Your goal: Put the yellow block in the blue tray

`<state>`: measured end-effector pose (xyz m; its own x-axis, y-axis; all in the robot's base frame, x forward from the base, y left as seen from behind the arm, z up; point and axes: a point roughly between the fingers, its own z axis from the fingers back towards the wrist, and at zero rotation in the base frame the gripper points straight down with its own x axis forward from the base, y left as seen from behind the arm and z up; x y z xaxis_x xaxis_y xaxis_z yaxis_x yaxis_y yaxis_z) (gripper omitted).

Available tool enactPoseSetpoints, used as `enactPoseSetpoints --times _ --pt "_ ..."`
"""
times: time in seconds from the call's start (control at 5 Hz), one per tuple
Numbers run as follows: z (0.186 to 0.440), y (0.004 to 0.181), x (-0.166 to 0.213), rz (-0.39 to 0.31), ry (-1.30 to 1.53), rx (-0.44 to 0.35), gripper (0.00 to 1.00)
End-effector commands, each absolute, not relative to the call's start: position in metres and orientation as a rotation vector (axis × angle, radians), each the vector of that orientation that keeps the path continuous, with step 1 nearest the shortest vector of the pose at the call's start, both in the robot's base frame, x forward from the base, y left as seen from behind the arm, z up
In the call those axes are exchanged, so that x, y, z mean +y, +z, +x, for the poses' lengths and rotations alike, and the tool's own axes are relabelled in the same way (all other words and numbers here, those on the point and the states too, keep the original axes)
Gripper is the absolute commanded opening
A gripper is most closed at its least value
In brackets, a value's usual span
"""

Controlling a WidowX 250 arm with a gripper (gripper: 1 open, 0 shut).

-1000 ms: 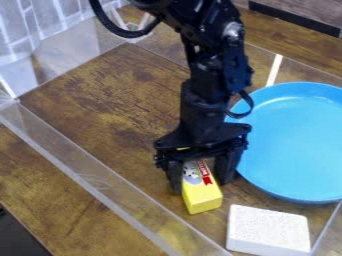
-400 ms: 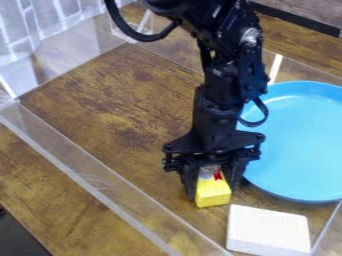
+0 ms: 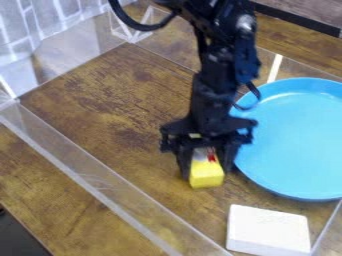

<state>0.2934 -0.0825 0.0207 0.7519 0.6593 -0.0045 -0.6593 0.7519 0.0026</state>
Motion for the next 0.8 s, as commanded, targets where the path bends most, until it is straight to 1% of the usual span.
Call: enactPoseSetpoints --times 0.0,0.2,0.4,0.6 --pt "0.321 0.052 -0.075 -0.033 0.676 -0.045 0.00" --pt "0.326 0.074 -0.072 -0.035 0.637 -0.046 0.00" --pt "0.338 0.084 -0.081 -0.041 0.586 -0.062 0.00" --pt "0.349 0.083 -0.096 -0.046 0.538 -0.070 0.00"
